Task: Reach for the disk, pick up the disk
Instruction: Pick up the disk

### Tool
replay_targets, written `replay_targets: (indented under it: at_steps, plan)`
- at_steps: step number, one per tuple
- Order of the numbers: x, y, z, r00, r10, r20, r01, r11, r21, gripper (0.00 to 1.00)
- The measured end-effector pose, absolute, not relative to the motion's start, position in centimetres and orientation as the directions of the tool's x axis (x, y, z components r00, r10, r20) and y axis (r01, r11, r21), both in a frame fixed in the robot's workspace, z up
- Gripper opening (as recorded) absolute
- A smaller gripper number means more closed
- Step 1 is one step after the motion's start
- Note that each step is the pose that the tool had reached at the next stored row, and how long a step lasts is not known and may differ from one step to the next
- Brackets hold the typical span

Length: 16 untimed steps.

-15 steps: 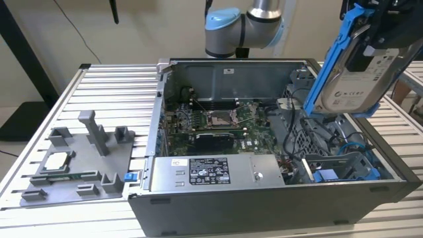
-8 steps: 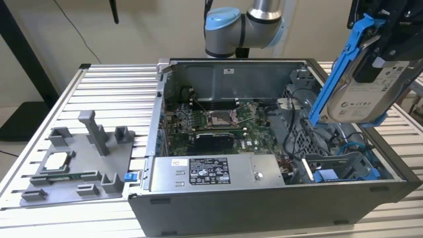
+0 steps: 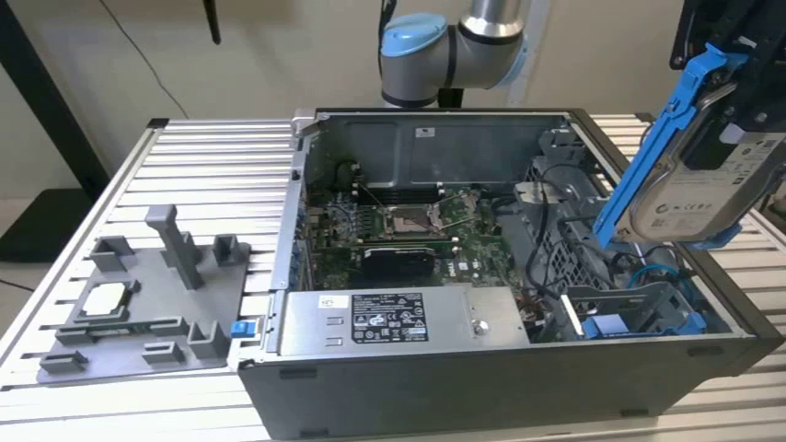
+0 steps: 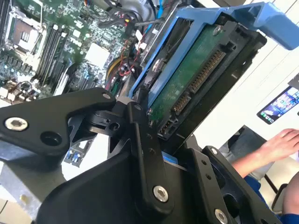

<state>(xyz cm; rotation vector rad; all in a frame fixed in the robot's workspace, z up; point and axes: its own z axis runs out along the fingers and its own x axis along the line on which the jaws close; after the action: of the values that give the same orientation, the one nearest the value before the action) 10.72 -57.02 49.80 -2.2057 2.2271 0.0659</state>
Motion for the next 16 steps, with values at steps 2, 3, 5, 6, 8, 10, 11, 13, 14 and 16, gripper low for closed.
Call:
replay_targets:
  at_steps: [2, 3, 5, 6, 8, 10, 11, 13, 14, 16]
  plan:
    - [11.2, -57.2, 49.6, -0.010, -0.999, -0.034, -1.000, 0.009, 0.025, 0.00]
    - [11.4, -57.4, 49.5, -0.010, -0.999, -0.034, -1.000, 0.009, 0.025, 0.00]
    - [11.7, -57.6, 49.3, -0.010, -0.999, -0.034, -1.000, 0.009, 0.025, 0.00]
    - [11.8, -57.8, 49.2, -0.010, -0.999, -0.034, -1.000, 0.009, 0.025, 0.00]
    - [12.0, -58.1, 48.9, -0.010, -0.999, -0.034, -1.000, 0.009, 0.025, 0.00]
    - [12.0, -58.4, 48.7, -0.011, -0.999, -0.034, -1.000, 0.010, 0.025, 0.00]
    - [12.0, -58.5, 48.5, -0.011, -0.999, -0.034, -1.000, 0.010, 0.024, 0.00]
    - [12.0, -58.6, 48.2, -0.010, -0.999, -0.034, -1.000, 0.010, 0.023, 0.00]
    - [12.0, -58.6, 48.0, -0.010, -0.999, -0.034, -1.000, 0.010, 0.022, 0.00]
    - [11.9, -58.6, 47.6, -0.010, -0.999, -0.034, -1.000, 0.010, 0.021, 0.00]
